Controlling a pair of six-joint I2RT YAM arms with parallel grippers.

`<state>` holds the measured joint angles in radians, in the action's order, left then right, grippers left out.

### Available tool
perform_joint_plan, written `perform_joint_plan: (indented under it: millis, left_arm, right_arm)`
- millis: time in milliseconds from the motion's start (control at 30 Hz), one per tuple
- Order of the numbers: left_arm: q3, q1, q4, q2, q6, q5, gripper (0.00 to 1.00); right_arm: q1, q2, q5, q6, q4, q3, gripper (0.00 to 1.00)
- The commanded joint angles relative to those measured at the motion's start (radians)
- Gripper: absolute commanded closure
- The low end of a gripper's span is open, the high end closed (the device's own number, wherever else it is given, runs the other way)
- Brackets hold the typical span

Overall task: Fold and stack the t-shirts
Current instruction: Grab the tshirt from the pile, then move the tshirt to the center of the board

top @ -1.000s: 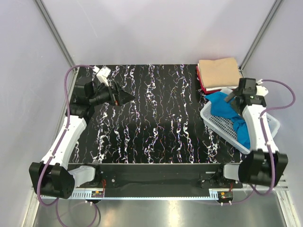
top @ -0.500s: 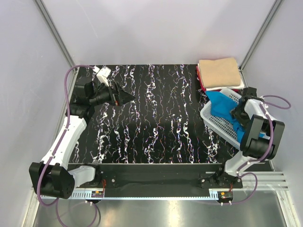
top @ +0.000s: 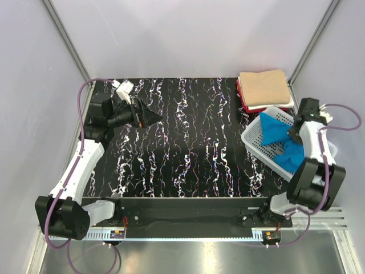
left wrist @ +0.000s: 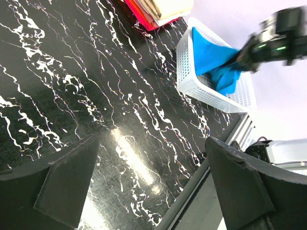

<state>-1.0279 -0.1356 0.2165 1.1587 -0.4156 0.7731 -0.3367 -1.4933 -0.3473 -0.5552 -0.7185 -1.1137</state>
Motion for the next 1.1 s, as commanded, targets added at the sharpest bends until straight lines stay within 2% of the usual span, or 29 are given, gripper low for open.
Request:
perform_joint_plan:
  millis: [0,33,133,167,267,300,333,367,400,433,467,500,533,567,600,633,667,700,733,767,800,833,867,900,933,1000,1067]
  left_arm:
    - [-0.031,0.001,-0.029,-0.016,-0.002,-0.005,0.01]
    - [-0.029,0.001,-0.031,-0.019,-0.002,-0.012,0.01]
    - [-0.034,-0.001,-0.006,-0.033,0.009,-0.053,0.01]
    - [-0.038,0.001,0.003,-0.034,0.014,-0.064,0.01]
    - [-0.052,0.002,0.000,-0.039,-0.009,-0.074,0.01]
    - [-0.031,0.007,-0.067,-0.045,-0.099,-0.051,0.01]
    - [-0.008,0.013,-0.135,-0.048,-0.162,-0.010,0.01]
    - [0.021,0.020,-0.220,-0.050,-0.233,0.047,0.01]
    - [0.046,0.021,-0.437,-0.044,-0.391,0.098,0.01]
    - [0.092,0.024,-0.516,-0.039,-0.469,0.136,0.01]
    - [0.113,0.036,-0.581,-0.033,-0.539,0.135,0.01]
    - [0.142,0.045,-0.689,-0.024,-0.642,0.134,0.01]
    - [0.144,0.057,-0.718,-0.019,-0.660,0.143,0.01]
    - [0.129,0.060,-0.703,-0.016,-0.649,0.150,0.01]
    - [0.076,0.063,-0.575,-0.011,-0.568,0.167,0.01]
    - [0.049,0.065,-0.501,-0.016,-0.513,0.169,0.01]
    - [0.029,0.065,-0.348,-0.042,-0.458,0.160,0.01]
    - [-0.007,0.065,-0.257,-0.063,-0.339,0.090,0.01]
    - [-0.021,0.065,-0.171,-0.085,-0.281,0.040,0.01]
    - [-0.027,0.065,-0.061,-0.137,-0.216,-0.013,0.01]
    - [-0.008,0.067,-0.040,-0.163,-0.206,-0.087,0.01]
    - [0.018,0.080,-0.058,-0.213,-0.245,-0.098,0.01]
    - [0.053,0.099,-0.083,-0.234,-0.291,-0.103,0.01]
    - [0.140,0.119,-0.124,-0.249,-0.348,-0.081,0.01]
    - [0.190,0.166,-0.179,-0.260,-0.403,-0.055,0.01]
    - [0.324,0.226,-0.397,-0.245,-0.570,0.059,0.01]
    - [0.377,0.243,-0.541,-0.177,-0.649,0.127,0.01]
  right_arm:
    - [0.001,0.165,0.014,0.040,-0.065,-0.197,1.00]
    - [0.001,0.204,0.042,0.044,-0.076,-0.234,1.00]
    - [0.001,0.261,0.282,0.041,-0.093,-0.398,1.00]
    - [0.002,0.261,0.433,0.034,-0.093,-0.444,1.00]
    - [0.008,0.206,0.650,0.005,-0.153,-0.705,1.00]
    - [0.013,0.194,0.695,-0.017,-0.125,-0.813,1.00]
    - [0.013,0.167,0.758,-0.052,-0.083,-0.852,1.00]
    - [0.015,0.147,0.921,-0.118,-0.032,-0.939,1.00]
    - [0.018,0.116,1.006,-0.159,0.061,-0.996,1.00]
    - [0.024,0.028,1.066,-0.191,0.065,-1.074,1.00]
    - [0.062,-0.023,1.115,-0.224,0.041,-1.258,1.00]
    - [0.088,-0.071,1.131,-0.233,-0.008,-1.340,1.00]
    - [0.119,-0.155,1.137,-0.238,-0.034,-1.415,1.00]
    - [0.163,-0.191,1.113,-0.233,-0.062,-1.480,1.00]
    - [0.248,-0.214,1.102,-0.233,-0.085,-1.552,1.00]
    - [0.298,-0.249,1.093,-0.229,-0.082,-1.558,1.00]
    - [0.330,-0.261,1.055,-0.215,-0.087,-1.542,1.00]
    - [0.420,-0.269,1.032,-0.204,-0.087,-1.514,1.00]
    - [0.456,-0.275,1.004,-0.190,-0.085,-1.479,1.00]
    - [0.488,-0.272,0.929,-0.149,-0.085,-1.386,0.95]
    - [0.564,-0.271,0.885,-0.131,-0.082,-1.330,0.91]
    - [0.597,-0.265,0.802,-0.106,-0.075,-1.210,0.88]
    - [0.632,-0.268,0.780,-0.095,-0.068,-1.160,0.84]
    - [0.660,-0.278,0.768,-0.082,-0.068,-1.120,0.67]
    - [0.709,-0.304,0.757,-0.053,-0.068,-1.089,0.58]
    - [0.732,-0.341,0.746,-0.020,-0.088,-1.019,0.44]
    - [0.746,-0.346,0.656,0.023,-0.134,-0.968,0.37]
